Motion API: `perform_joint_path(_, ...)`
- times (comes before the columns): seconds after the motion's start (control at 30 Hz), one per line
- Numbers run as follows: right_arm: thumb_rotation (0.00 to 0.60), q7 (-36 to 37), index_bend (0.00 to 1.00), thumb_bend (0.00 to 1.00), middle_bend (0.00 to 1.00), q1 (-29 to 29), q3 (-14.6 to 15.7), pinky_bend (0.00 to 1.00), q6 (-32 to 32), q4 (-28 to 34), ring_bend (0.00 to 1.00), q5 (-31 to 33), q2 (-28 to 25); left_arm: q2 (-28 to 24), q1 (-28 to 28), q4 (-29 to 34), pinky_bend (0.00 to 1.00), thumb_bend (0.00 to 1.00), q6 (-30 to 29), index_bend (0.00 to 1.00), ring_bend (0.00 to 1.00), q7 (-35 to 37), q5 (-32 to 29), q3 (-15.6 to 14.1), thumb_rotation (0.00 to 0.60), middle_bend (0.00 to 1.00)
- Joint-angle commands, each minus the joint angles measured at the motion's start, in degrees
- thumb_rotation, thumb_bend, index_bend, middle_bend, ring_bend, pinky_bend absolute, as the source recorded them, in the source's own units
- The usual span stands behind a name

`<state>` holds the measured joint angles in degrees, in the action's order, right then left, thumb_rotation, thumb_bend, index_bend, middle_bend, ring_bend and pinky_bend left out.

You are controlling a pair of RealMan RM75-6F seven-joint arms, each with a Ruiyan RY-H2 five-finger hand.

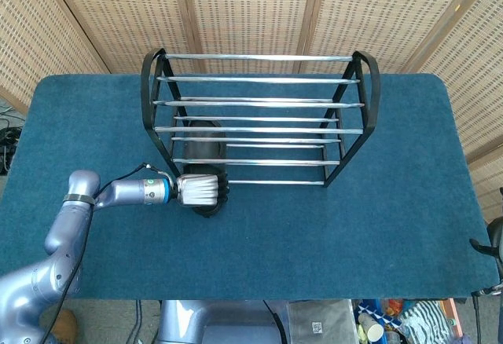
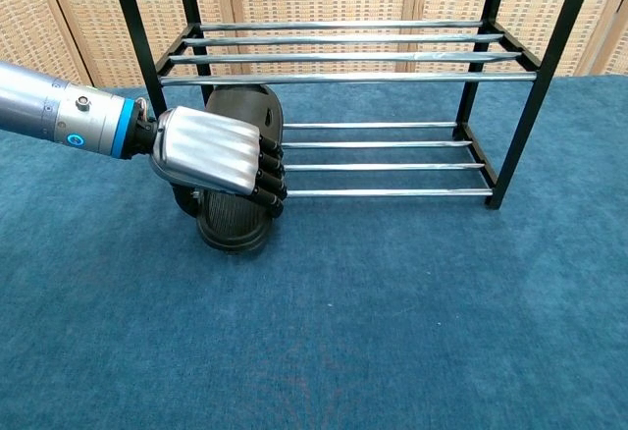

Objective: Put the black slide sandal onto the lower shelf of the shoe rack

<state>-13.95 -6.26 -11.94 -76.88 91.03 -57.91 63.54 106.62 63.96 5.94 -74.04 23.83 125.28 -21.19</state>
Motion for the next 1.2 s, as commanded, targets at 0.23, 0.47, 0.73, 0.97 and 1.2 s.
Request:
perform_joint_path(0.23, 0.600, -0.8, 0.00, 0.00, 0.00, -0.3, 0.1, 0.00, 0.1, -0.3, 0.00, 0.4, 0.5, 0.1, 0.7, -0.9, 0.37, 0.18, 2.1, 0.65, 0.39, 0.0, -1.7, -0.9, 0.600, 0.42)
perform_joint_path(0.47, 0.600, -1.4, 0.00, 0.00, 0.00, -0.5, 0.1, 0.00, 0.1, -0.4, 0.00, 1.1, 0.8, 0.2, 0.5, -1.0, 0.19, 0.18, 3.2, 0.27, 0.05, 0.0, -3.1, -1.2, 0.600, 0.03)
perform_joint_path(0.73, 0.600, -1.6, 0.00, 0.00, 0.00, -0.5, 0.2, 0.00, -0.1, -0.3, 0.00, 1.0, 0.8, -0.6, -0.2, -1.1, 0.14, 0.18, 2.2, 0.15, 0.00, -0.3, -3.7, -2.0, 0.600, 0.00)
perform_joint_path(0.97, 0.600, -1.5, 0.00, 0.00, 0.00, -0.2, 0.5, 0.00, -0.6, 0.6, 0.00, 0.4, 0.5, -1.2, -0.9, -0.6, 0.14, 0.18, 0.0, 0.15, 0.00, -0.7, -4.6, -2.5, 0.600, 0.00)
perform_joint_path(1.2, 0.600, -1.4, 0.00, 0.00, 0.00, -0.1, 0.9, 0.00, -1.0, 1.5, 0.00, -0.6, 0.2, -3.4, -2.5, 0.8, 0.14, 0.18, -7.2, 0.15, 0.00, -0.4, -4.8, -3.1, 0.600, 0.00)
